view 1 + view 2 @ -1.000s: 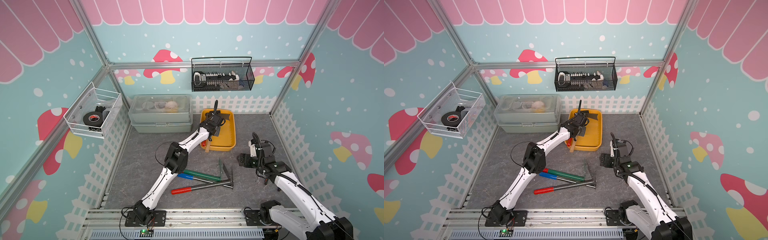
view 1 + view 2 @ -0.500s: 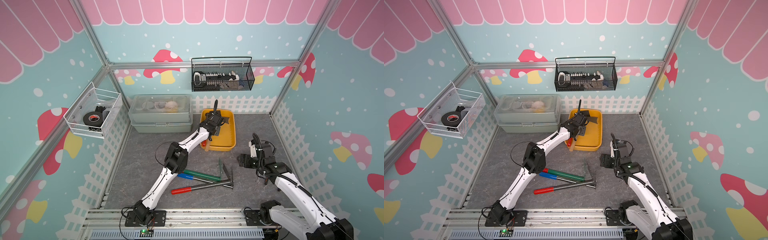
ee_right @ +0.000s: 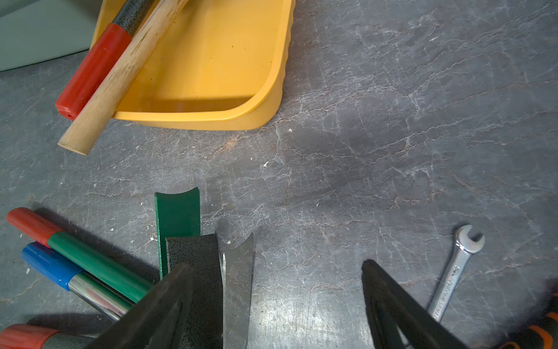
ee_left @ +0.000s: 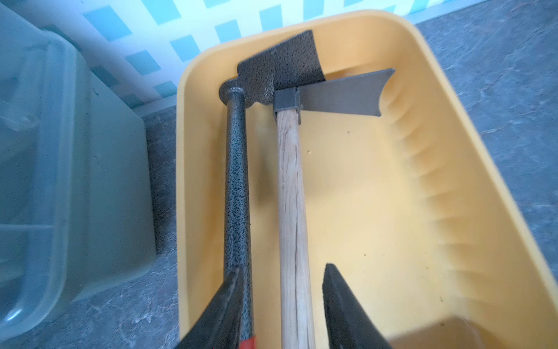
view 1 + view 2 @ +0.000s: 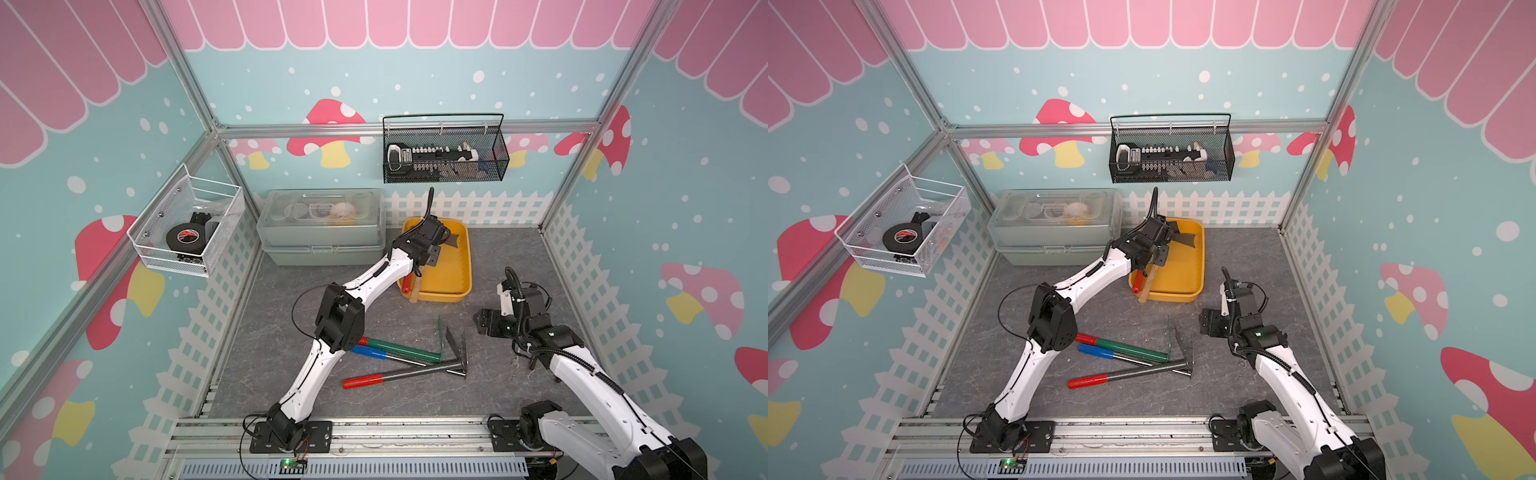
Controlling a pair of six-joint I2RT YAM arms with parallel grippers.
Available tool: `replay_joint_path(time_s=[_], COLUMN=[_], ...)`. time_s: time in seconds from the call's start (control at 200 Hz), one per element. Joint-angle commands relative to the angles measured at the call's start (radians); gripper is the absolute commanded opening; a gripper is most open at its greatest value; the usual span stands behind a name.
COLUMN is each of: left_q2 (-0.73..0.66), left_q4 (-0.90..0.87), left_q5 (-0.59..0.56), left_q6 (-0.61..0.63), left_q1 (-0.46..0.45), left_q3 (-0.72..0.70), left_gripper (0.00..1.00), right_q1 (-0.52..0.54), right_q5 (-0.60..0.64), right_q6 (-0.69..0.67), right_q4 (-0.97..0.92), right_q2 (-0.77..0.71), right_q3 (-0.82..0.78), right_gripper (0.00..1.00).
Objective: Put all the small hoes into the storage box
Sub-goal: Place the hoe in the storage box, then pick up the hoe from the center of the board.
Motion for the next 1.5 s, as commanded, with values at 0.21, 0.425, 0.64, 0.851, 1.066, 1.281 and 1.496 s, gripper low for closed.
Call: replay_joint_path(time_s=[0.21, 0.425, 0.64, 0.851, 1.066, 1.281, 1.496], left_q2=[-0.244, -0.374, -0.499, -0.626, -0.746, -0.853, -0.906], left_q4=[-0.042, -0.042, -0.024, -0.010, -0.010, -0.030, -0.076], left_q5=[0.114, 0.077, 0.169, 0.268, 0.305, 0.362, 0.426], left_q6=[0.109, 0.163, 0.171, 0.175, 0.182, 0.198, 0.210], left_q1=[-0.040, -0.070, -0.079, -0.086, -0.114, -0.145, -0.186], left_q3=[-0.273, -0.461, -0.663, -0.847, -0.985, -1.090, -1.157], left_gripper=[0.43, 0.44, 0.44, 0.44, 0.44, 0.46, 0.48], right_q1=[-0.005, -0.005, -0.005, -0.005, -0.005, -0.005, -0.005], right_q5=[-0.027, -0.057, -0.089, -0.104, -0.113, -0.127, -0.132], right_q6=[-0.008, -0.018, -0.033, -0.051, -0.055, -0.042, -0.040], right_q4=[0.013, 0.032, 0.049, 0.056, 0.068, 0.088, 0.085], right_q2=[-0.004, -0.002, 0.015, 0.023, 0.041, 0.054, 0.063], right_q3=[-0.022, -0.031, -0.029, -0.027, -0.029, -0.036, -0.023], right_gripper=[0.88, 0.88, 0.89, 0.89, 0.90, 0.90, 0.90])
